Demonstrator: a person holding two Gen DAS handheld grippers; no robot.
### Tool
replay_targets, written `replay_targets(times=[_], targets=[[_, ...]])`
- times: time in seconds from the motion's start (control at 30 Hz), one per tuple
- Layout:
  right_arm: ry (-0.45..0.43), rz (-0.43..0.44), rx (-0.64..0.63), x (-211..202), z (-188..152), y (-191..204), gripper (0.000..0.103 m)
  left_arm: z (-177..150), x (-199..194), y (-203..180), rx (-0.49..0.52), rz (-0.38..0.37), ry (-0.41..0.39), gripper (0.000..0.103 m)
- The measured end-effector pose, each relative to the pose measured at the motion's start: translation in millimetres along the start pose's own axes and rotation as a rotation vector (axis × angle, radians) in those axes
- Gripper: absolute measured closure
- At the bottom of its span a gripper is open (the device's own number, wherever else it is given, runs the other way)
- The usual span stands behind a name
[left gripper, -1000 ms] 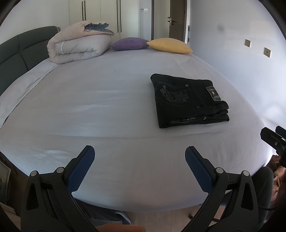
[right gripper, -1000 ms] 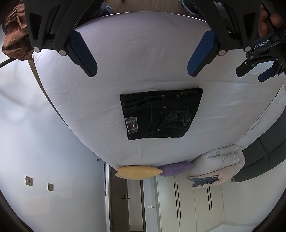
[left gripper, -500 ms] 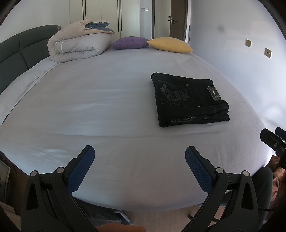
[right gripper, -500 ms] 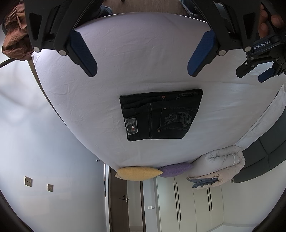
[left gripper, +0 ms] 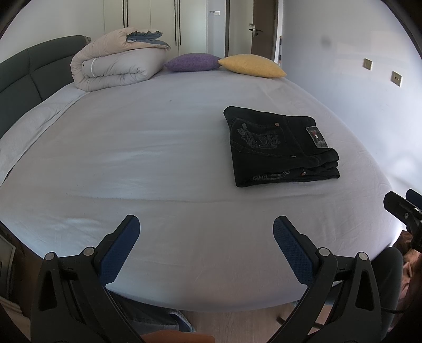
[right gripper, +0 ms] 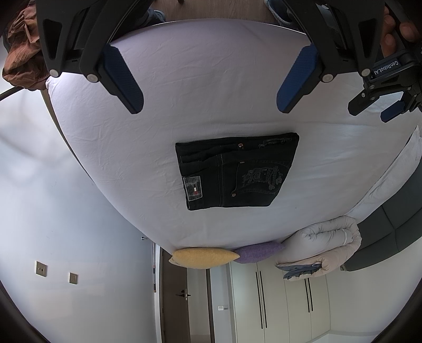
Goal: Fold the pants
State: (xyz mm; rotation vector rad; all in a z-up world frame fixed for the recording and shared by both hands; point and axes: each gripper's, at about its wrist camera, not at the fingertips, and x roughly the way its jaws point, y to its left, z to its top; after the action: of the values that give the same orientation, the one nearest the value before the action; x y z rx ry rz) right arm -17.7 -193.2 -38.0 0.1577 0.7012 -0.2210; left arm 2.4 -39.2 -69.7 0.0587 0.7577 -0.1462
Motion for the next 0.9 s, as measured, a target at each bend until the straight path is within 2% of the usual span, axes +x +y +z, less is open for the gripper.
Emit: replay_targets(times=[0.9], targets=[[0.005,0.003,-0.004,1.9,-5.3,0.7,0.0,-2.1,1.0,1.6,-0.003,0.003,0.003,0.0]])
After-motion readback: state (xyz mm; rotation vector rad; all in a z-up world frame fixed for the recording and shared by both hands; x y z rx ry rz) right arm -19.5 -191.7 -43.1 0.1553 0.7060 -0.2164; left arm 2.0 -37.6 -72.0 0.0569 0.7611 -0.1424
